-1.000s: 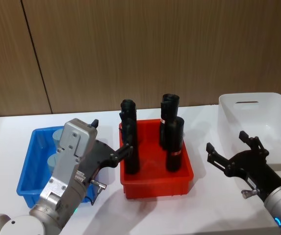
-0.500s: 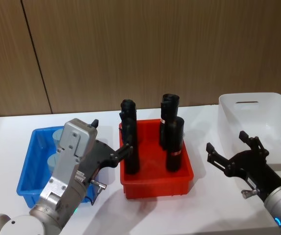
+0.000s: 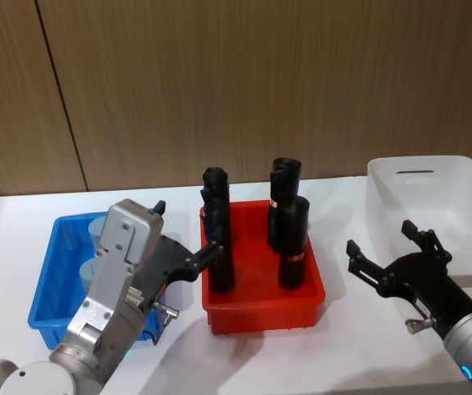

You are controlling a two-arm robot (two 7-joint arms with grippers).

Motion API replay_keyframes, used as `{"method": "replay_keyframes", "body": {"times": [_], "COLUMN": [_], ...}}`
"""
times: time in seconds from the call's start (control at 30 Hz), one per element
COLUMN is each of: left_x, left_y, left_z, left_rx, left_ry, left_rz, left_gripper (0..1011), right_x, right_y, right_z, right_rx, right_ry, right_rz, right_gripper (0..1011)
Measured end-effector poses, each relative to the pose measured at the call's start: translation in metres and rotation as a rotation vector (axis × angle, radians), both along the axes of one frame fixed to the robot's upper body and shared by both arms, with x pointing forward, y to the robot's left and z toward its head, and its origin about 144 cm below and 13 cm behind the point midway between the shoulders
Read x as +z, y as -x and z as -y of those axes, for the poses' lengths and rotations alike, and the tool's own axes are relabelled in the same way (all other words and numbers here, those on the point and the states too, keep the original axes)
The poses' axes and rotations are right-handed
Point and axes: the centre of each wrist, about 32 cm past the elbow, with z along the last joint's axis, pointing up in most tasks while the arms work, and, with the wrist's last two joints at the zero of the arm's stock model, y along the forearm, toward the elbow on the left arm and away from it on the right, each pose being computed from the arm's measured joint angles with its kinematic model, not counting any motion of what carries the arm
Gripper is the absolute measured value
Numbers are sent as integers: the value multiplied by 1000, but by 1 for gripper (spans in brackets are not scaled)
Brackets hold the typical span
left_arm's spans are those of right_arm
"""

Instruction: Pick the cotton swabs from the blue box and place them into the white box.

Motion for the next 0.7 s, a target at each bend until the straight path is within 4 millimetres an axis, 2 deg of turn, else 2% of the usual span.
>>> {"method": "replay_keyframes", "body": {"times": [0.7], "left_x": [0], "left_y": [0], "left_z": [0], "left_rx": [0], "left_ry": [0], "left_rz": [0], "left_gripper": [1004], "right_x": [0], "right_y": [0], "right_z": [0], "right_rx": [0], "right_ry": [0], "right_rz": [0], "right_gripper": [1002]}}
